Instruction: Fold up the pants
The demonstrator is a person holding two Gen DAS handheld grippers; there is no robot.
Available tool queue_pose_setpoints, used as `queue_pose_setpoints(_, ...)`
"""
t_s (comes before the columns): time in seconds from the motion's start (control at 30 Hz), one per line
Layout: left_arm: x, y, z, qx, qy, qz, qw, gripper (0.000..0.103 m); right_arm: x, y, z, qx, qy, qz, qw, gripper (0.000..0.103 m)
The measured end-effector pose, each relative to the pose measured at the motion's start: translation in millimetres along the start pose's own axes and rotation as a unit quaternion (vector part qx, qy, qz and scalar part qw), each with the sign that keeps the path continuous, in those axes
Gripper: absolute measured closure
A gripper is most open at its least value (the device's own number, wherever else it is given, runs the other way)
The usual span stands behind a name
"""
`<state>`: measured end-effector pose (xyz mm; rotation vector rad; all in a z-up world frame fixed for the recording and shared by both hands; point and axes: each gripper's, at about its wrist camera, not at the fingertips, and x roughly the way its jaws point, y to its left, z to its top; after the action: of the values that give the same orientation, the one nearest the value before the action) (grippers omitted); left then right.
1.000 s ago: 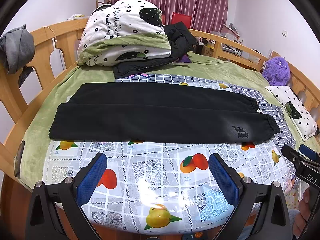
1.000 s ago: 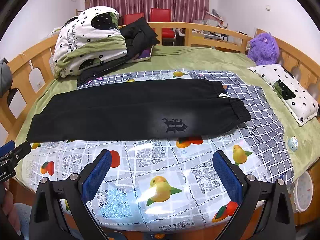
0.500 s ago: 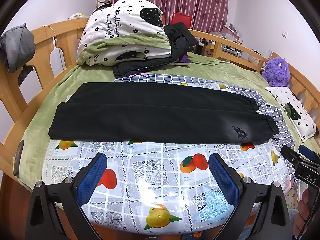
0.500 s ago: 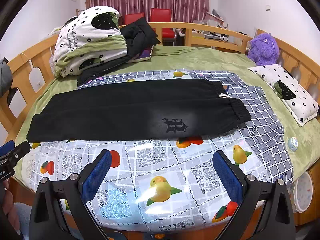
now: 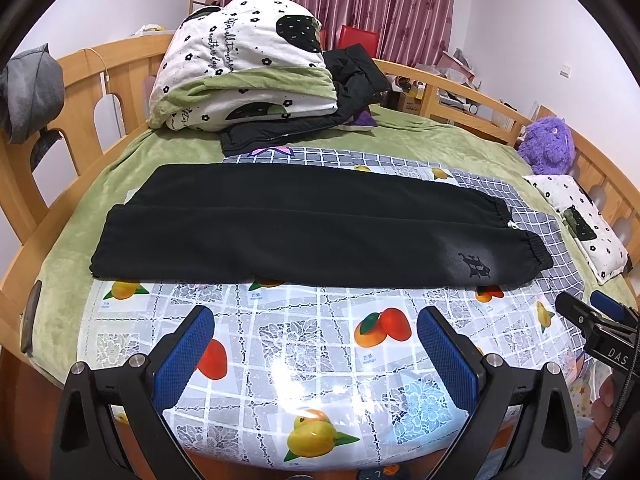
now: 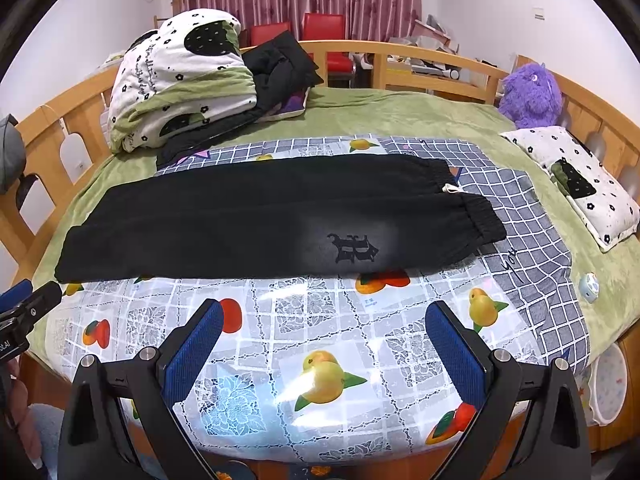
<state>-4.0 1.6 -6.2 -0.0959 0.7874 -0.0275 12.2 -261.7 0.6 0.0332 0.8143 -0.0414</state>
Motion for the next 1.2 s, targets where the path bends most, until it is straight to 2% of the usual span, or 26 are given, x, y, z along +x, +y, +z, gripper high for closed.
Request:
queue_pose_setpoints(0.2,0,3,4,-0.005,-0.009,-0.008,0.9999,0.001,2,2,3,0.001,-0.001,0.002,1.0,0.004)
queue_pose_setpoints(0.4,4,16,20,-0.031,-0.03,-0.056,0.9975,0.001,6,5,11,0.009,-0.015,0.021,1.0,0.004)
queue_pose_setpoints(0.47,5,25,33,-0.022,-0.04,-0.037,0.9983,0.001,2,5,19,-0.002,-0.037,0.03,0.999,0.004)
queue_pose_setpoints(0.6,14,49,50,-0.022,-0.053,-0.002,0.9983,0.001,-4,-6,45,-0.021,-0.077,0.006,0.997,0.004)
queue_pose_setpoints(0.77,49,88,50,-0.028,-0.043,0.05,0.9975,0.001,16,-47,75,0.007,-0.08,0.049,0.996,0.004)
queue_pose_setpoints(0.87,69,109,43,-0.042,-0.029,0.058,0.997,0.001,37,-77,78,0.032,-0.095,0.055,0.993,0.004)
queue_pose_setpoints(1.0,103,135,27,-0.079,-0.003,0.061,0.995,0.005,84,-113,75,0.062,-0.032,0.051,0.996,0.004)
queue_pose_setpoints(1.03,112,142,22,-0.087,0.006,0.065,0.994,0.006,93,-120,71,0.07,-0.028,0.05,0.996,0.004)
queue_pose_setpoints(1.1,125,151,13,-0.098,0.02,0.064,0.9929,0.014,112,-136,59,0.085,-0.024,0.025,0.996,0.008)
queue_pose_setpoints(1.2,143,168,-1,-0.12,0.034,0.062,0.9903,0.021,145,-151,39,0.079,0.005,-0.014,0.997,0.026)
